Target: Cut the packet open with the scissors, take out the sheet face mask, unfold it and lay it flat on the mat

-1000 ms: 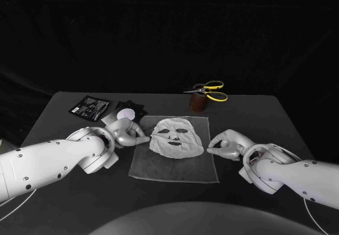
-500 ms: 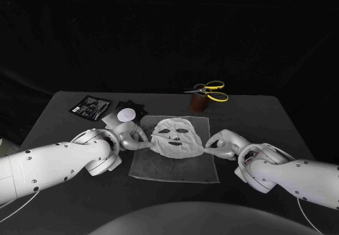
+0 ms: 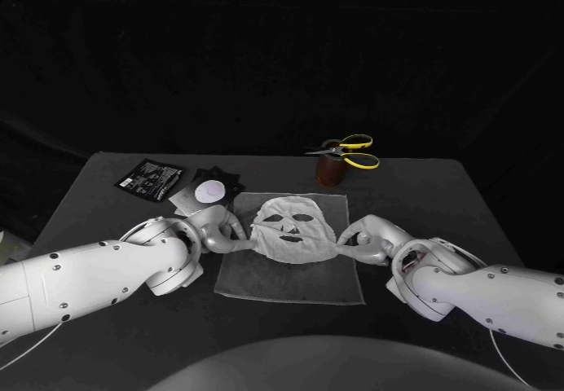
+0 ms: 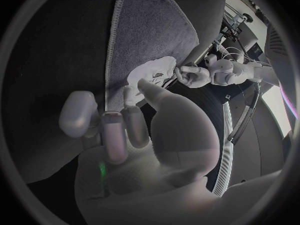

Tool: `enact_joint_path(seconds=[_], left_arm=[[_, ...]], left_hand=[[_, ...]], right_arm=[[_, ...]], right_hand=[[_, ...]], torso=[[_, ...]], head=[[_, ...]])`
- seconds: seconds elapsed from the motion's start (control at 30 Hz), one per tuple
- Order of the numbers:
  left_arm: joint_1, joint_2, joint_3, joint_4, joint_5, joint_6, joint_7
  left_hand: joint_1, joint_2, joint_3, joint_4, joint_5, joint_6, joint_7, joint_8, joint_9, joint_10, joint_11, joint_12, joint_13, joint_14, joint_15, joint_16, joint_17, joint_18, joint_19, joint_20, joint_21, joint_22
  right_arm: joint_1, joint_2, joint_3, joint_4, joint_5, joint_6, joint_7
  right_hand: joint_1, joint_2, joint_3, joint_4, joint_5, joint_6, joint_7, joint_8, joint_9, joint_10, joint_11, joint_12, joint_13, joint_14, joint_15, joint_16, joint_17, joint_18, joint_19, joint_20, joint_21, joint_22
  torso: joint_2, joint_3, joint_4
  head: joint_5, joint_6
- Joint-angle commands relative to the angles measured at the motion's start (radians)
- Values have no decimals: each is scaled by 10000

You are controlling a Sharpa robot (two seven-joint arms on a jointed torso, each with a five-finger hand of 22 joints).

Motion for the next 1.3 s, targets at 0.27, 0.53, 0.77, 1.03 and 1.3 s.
enact_joint_path(seconds=[0.27,0.53,0.77,1.03,1.3], left_arm=[[-36,183,-7,-62,-348,20,-95],[-39,345,-8,-156,-563,255,-326],[-39,433,-7,-232,-839,388,-659],[-40,573,-7,-317,-1141,456,-890],[-41,749,-6,-383,-1383,488,-905]], left_hand=[[120,74,-113,-10,25,-64,-17,-23,-15,97,55,136,203,980,55,43,2435,-55,74,10,33,1061],[180,153,-174,-11,24,-27,-25,-13,-21,197,49,229,408,990,52,53,2468,-54,74,15,35,1061],[212,348,-268,11,25,102,-55,20,-31,451,24,452,891,1008,35,71,2524,-71,116,10,96,1125],[305,471,-287,-6,27,235,-105,43,-46,680,-19,649,1331,1020,1,83,2563,-91,166,-10,165,1197],[818,662,-75,-103,29,642,-289,92,-81,972,-186,875,1895,1039,-142,104,2627,-119,238,-95,263,1297]], right_arm=[[-9,78,2,-80,-304,149,-80],[-10,115,2,-103,-447,281,-174],[-10,119,1,-104,-558,356,-242],[-10,113,1,-91,-655,364,-291],[-10,103,1,-88,-697,336,-310]], right_hand=[[-67,-21,-73,3,-61,108,-8,-17,-2,137,-22,11,1396,855,-26,30,1689,104,43,16,-38,1361],[-39,-15,-88,14,-64,148,-23,1,5,133,-33,5,1391,854,-32,26,1683,106,41,12,-48,1359],[-8,-9,-115,37,-68,215,-46,32,17,132,-52,6,1388,855,-45,29,1688,104,47,4,-32,1363],[2,-10,-129,48,-71,243,-56,44,21,131,-61,3,1385,854,-52,28,1686,105,45,0,-41,1361],[29,-5,-156,75,-71,311,-84,75,32,134,-83,9,1386,855,-68,30,1690,105,48,-11,-37,1363]], torso=[[-1,4,3],[-6,1,-5],[-1,3,-5],[-5,3,-5],[0,2,-2]], head=[[-5,0],[15,0],[-7,0],[-18,0],[-23,0]])
